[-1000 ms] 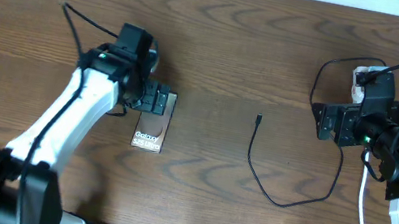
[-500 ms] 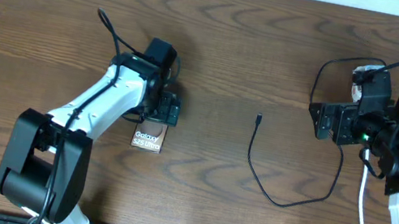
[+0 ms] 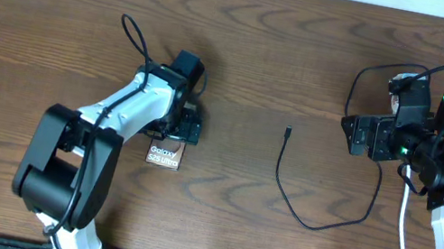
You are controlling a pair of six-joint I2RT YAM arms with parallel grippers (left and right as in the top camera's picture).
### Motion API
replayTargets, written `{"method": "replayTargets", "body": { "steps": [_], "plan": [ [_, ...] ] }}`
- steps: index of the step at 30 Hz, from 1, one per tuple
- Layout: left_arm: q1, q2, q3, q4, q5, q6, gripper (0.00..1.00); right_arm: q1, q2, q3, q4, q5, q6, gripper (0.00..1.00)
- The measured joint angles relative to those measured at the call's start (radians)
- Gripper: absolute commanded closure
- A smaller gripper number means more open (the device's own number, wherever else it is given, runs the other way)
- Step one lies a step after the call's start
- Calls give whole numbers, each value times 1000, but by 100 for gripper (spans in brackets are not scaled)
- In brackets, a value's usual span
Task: Plug charger to phone and switch on socket
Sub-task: 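Close the left gripper on the phone's top edge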
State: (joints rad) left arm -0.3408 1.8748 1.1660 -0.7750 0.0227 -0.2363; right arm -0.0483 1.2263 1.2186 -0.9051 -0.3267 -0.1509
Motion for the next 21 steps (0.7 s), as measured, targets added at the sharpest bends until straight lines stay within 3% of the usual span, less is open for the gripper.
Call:
{"method": "replayTargets", "body": {
  "steps": [21],
  "plan": [
    [-26, 37, 14, 43, 10, 0, 1, 0, 0, 0, -4, 0, 0, 1]
  ]
}}
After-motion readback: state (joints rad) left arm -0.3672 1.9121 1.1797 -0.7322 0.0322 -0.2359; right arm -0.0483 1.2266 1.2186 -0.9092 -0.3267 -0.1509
